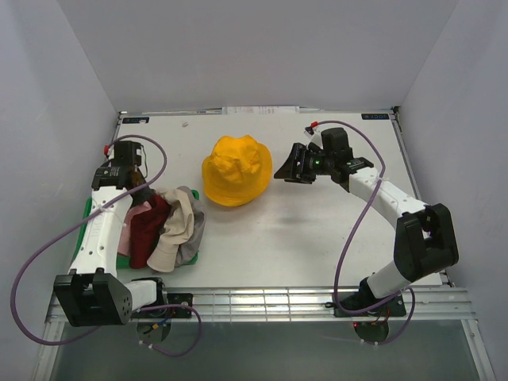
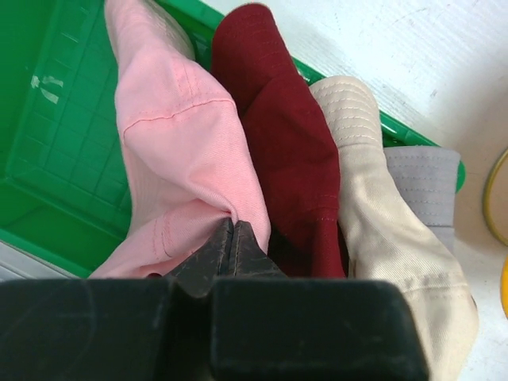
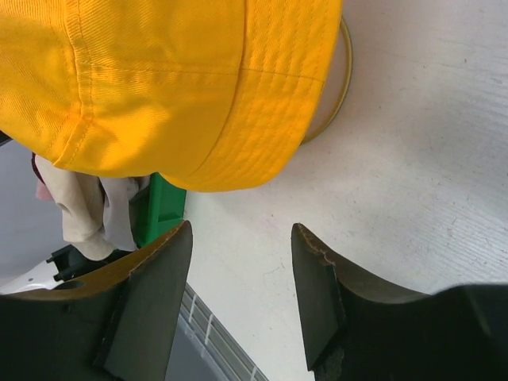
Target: Stack the hats
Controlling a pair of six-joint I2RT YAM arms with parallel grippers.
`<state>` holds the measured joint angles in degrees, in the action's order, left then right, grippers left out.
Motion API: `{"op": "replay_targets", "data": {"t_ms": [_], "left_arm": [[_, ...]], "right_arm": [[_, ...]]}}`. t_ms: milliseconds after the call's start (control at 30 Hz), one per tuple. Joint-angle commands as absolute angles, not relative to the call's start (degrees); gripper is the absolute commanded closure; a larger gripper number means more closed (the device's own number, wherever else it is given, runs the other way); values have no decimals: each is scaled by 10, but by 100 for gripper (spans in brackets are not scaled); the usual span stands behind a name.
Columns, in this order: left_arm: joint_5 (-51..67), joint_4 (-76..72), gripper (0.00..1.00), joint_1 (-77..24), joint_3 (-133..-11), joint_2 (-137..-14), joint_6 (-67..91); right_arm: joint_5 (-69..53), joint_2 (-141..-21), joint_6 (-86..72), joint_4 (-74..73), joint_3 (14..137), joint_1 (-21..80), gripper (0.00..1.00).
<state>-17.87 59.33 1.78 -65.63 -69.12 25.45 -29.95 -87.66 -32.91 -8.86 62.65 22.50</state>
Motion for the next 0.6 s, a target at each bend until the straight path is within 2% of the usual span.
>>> {"op": "replay_targets", "data": {"t_ms": [0, 433, 567], "left_arm": [[-187, 615, 100, 21, -714, -664, 234], [-227, 662, 100, 20, -932, -675, 238], [-203, 662, 100, 16, -1004, -699, 243]], "right_arm": [[-300, -853, -339, -71, 641, 224, 42], [-276, -832, -337, -119, 700, 235, 41], [-270, -833, -338, -127, 720, 239, 41]]}}
